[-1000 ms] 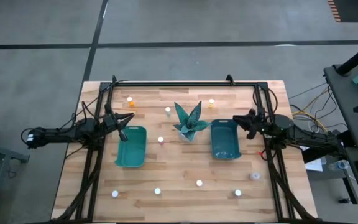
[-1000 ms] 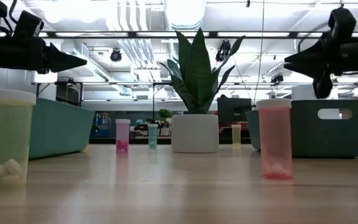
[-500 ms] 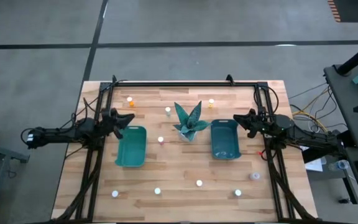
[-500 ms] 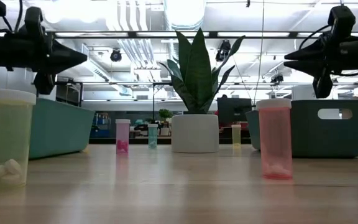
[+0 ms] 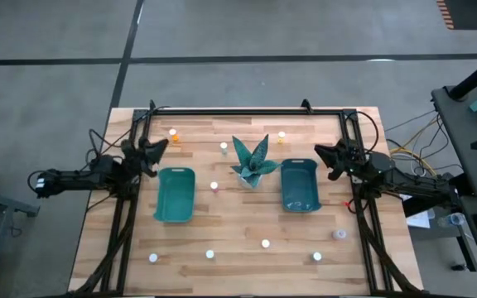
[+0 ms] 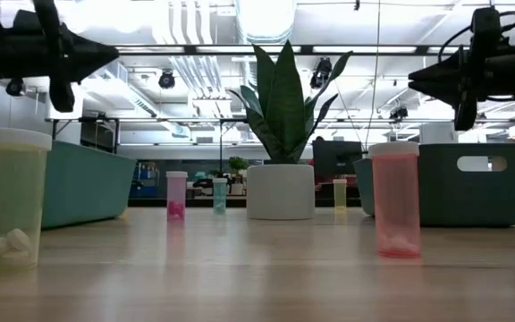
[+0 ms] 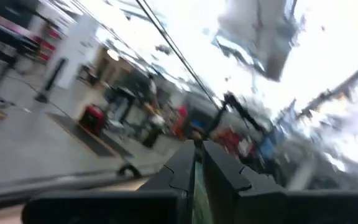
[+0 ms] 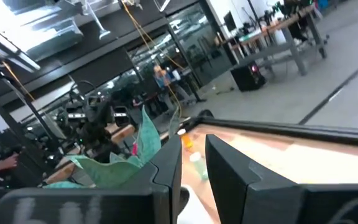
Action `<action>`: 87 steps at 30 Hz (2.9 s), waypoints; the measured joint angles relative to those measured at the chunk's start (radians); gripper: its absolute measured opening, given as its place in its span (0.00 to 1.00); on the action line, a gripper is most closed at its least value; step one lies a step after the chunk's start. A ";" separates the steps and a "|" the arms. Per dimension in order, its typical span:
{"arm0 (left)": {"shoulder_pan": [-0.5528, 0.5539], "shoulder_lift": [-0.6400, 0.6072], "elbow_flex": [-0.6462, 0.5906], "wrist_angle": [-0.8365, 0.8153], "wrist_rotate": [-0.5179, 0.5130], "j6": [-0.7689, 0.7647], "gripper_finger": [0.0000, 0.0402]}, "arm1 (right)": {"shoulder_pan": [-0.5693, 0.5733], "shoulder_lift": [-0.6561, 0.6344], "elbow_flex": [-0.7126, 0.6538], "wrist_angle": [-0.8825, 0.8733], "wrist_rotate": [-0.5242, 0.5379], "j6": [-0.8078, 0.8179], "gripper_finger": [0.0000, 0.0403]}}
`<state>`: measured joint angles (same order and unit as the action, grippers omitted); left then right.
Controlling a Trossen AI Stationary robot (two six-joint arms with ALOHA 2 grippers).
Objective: Pick and place medicine bottles into bin by pill shape (circle, oval)
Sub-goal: Put the top yellow tablet bottle into the blue bin
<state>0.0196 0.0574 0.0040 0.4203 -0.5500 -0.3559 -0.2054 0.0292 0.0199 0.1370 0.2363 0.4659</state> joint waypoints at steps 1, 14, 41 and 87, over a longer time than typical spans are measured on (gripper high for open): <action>0.000 0.000 0.000 0.021 -0.015 0.000 0.03 | 0.000 0.001 0.011 -0.002 0.000 -0.012 0.16; 0.000 0.004 0.004 0.337 -0.001 0.370 0.03 | 0.000 0.130 0.226 0.004 0.054 -0.186 0.16; 0.000 0.478 0.254 0.450 0.048 0.805 0.03 | -0.084 0.808 0.899 -0.480 0.131 -0.239 0.16; 0.000 0.499 0.254 0.487 0.047 0.842 0.03 | -0.550 1.170 0.735 -0.288 -0.420 -0.786 0.16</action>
<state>0.0196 0.5560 0.2584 0.9071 -0.5026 0.4858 -0.7555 1.1988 0.7551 -0.1512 -0.1837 -0.3204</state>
